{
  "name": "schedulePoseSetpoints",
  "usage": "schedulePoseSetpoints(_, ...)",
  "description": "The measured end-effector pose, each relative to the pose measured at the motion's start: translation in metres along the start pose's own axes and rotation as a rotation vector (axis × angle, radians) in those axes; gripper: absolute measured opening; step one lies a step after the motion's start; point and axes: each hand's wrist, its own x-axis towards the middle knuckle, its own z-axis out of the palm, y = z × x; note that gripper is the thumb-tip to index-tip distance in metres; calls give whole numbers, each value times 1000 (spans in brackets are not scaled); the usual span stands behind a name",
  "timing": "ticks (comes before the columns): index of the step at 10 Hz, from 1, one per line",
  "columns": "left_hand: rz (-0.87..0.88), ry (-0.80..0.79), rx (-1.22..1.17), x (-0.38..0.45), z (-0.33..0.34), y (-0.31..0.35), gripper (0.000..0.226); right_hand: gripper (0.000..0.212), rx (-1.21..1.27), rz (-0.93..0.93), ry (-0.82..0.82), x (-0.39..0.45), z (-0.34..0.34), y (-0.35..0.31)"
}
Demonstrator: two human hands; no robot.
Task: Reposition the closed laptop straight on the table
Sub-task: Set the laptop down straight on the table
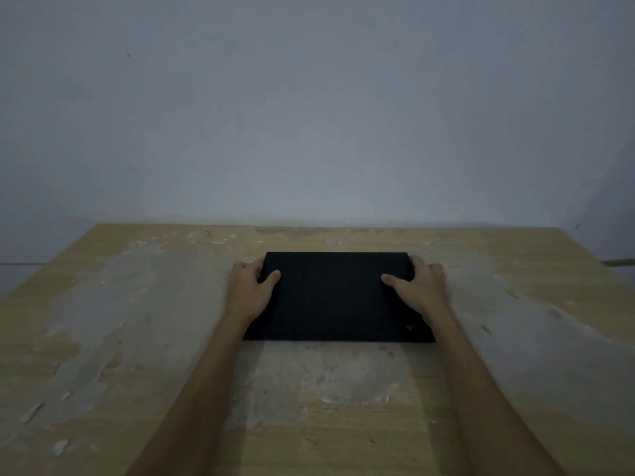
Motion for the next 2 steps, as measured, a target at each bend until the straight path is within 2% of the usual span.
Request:
schedulePoseSetpoints(1, 132, 128, -32, -4, -2, 7, 32, 61, -29, -92, 111, -6, -6, -12)
schedulePoseSetpoints(2, 282, 212, -68, 4, -15, 31, 18, 48, 75, -238, 184, -10, -20, -41)
